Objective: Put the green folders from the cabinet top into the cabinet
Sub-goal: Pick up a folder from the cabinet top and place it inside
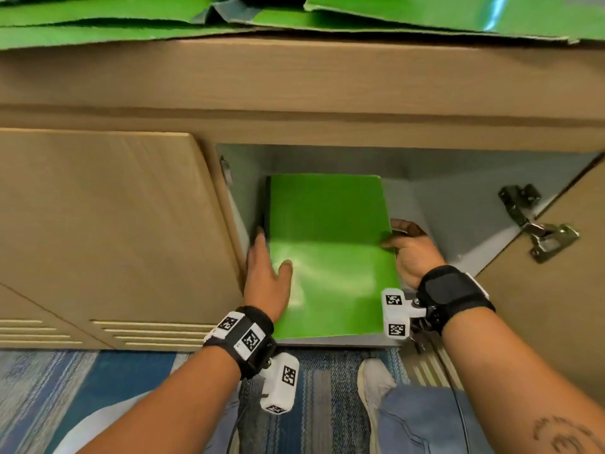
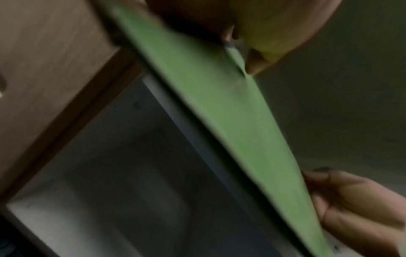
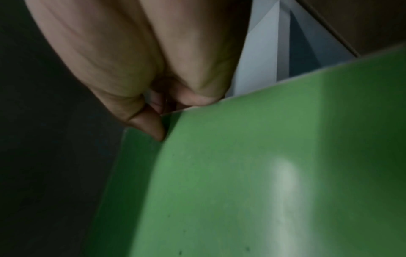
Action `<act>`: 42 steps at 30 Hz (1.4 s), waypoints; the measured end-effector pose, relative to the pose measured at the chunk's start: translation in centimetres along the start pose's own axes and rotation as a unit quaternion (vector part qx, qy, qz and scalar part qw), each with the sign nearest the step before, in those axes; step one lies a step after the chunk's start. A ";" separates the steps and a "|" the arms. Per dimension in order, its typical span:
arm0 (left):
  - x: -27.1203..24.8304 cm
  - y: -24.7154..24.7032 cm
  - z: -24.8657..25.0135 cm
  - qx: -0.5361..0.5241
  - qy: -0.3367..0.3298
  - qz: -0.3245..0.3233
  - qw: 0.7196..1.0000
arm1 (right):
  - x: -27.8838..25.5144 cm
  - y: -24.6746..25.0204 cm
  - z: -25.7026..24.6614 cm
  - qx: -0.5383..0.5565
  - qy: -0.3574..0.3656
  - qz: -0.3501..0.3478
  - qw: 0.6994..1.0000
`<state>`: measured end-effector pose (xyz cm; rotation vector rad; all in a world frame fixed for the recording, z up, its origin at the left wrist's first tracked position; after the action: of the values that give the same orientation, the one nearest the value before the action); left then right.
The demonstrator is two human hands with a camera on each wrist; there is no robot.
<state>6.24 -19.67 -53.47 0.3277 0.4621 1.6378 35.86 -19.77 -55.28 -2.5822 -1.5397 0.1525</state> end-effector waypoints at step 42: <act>2.3 -7.2 -1.5 0.502 -0.185 -0.202 0.820 | 2.9 -4.4 4.2 -0.427 0.009 -0.123 0.896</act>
<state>11.53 -16.97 -58.31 1.2207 0.9962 0.7547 32.78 -14.87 -58.81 -2.8707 -2.2856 -0.7367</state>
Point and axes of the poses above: each hand's wrist, its own x-axis towards the middle knuckle, its own y-axis out of the back of the hand, z = x × y, the point moved 9 cm from there along x, towards the middle knuckle, and after that the axes turned 13 degrees about y, right-handed, at the moved point
